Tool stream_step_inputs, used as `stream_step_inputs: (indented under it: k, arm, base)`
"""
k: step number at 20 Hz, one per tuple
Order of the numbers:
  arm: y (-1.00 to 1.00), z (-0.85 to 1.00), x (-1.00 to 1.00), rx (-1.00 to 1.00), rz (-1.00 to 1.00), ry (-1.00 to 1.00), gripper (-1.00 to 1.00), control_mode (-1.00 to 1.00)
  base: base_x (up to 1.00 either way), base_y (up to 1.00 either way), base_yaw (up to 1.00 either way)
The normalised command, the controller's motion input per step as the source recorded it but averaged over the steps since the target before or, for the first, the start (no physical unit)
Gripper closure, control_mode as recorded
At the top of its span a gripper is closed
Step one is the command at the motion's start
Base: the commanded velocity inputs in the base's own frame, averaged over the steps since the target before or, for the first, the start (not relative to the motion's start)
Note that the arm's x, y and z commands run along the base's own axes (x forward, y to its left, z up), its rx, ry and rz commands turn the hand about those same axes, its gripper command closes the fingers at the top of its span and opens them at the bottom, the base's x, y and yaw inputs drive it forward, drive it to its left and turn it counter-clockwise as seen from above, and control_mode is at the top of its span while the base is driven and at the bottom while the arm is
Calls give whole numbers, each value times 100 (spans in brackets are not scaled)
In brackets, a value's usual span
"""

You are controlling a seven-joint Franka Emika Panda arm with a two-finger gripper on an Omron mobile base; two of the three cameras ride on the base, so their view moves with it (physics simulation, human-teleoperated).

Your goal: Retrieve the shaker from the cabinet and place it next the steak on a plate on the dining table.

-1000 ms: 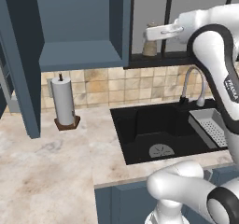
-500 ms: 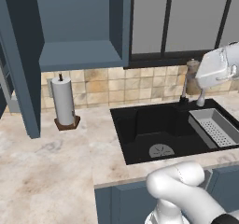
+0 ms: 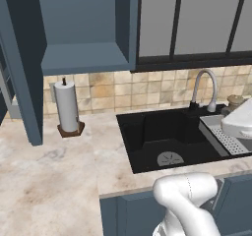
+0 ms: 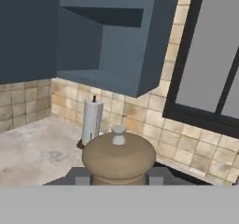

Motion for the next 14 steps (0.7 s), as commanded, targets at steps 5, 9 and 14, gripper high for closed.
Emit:
stream_step_inputs:
  k: [5, 9, 14]
  arm:
    - [-3, 63, -35, 24, -36, 0, 100, -100]
    - [-27, 50, -30, 20, -18, 0, 100, 100]
    - [0, 0, 0, 0, 0, 0, 100, 100]
  base:
    - [0, 0, 0]
    - [-39, -42, -22]
    - [-47, -89, -56]
